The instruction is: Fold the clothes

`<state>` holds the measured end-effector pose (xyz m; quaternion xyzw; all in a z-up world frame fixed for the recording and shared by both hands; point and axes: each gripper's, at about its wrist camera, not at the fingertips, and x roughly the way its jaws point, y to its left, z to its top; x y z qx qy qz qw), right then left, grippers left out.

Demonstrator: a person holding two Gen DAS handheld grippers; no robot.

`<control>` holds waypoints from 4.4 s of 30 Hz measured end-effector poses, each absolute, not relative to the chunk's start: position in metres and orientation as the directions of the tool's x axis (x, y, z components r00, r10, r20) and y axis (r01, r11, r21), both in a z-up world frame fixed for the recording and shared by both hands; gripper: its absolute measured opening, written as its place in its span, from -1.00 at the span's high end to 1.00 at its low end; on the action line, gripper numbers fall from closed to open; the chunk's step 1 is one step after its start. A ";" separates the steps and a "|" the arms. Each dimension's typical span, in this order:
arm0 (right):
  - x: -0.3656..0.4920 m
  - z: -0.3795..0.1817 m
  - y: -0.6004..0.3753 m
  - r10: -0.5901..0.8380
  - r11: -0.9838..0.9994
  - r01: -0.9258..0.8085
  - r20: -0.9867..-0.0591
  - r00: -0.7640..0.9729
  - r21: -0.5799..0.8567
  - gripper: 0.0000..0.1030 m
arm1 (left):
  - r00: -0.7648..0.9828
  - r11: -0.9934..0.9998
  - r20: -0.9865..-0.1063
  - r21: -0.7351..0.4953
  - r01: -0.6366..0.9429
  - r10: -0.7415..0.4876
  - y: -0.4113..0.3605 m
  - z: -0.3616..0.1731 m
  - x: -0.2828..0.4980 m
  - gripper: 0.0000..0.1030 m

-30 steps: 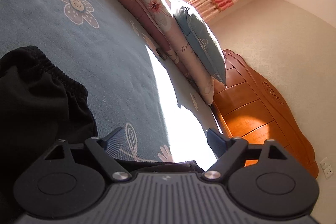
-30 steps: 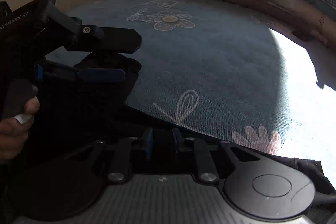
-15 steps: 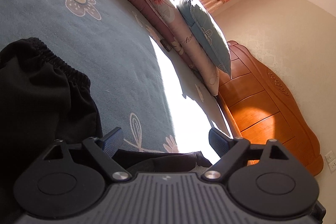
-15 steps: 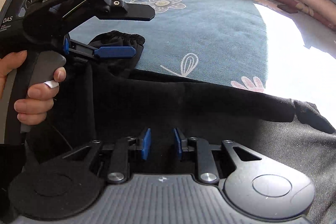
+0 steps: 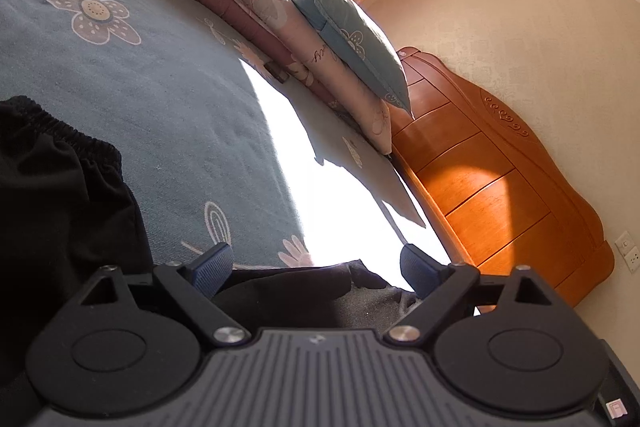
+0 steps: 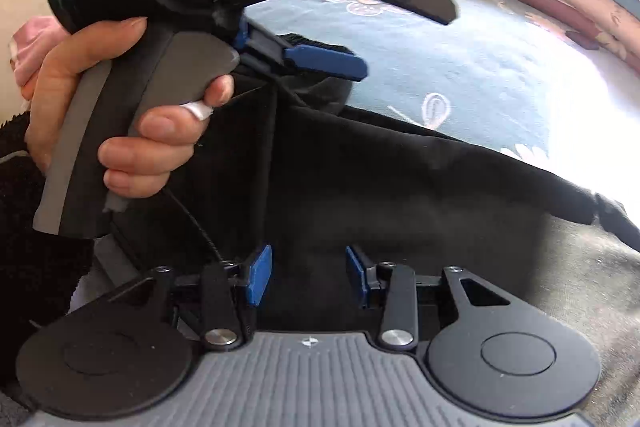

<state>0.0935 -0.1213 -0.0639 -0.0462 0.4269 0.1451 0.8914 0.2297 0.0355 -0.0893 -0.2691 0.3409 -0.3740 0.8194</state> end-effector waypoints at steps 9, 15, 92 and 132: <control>0.037 -0.069 -0.241 -0.109 0.994 0.099 -0.710 0.696 -0.056 -0.25 | 0.415 0.621 -0.463 -0.610 0.493 -0.784 -0.011 -0.076 0.188 -0.76; 0.016 -0.101 -0.271 -0.124 0.985 0.172 -0.689 0.714 0.000 -0.35 | 0.417 0.688 -0.571 -0.421 0.591 -0.707 -0.043 -0.076 0.127 -0.79; -0.033 -0.124 -0.329 0.057 0.905 0.144 -0.449 0.892 0.401 -1.00 | 0.359 0.985 -0.933 0.075 0.154 0.015 -0.030 -0.089 0.334 0.66; -0.032 -0.128 -0.308 -0.041 0.948 0.181 -0.464 0.885 0.261 -1.00 | 0.518 0.982 -0.855 -0.128 -0.136 -0.040 0.226 -0.034 0.190 0.93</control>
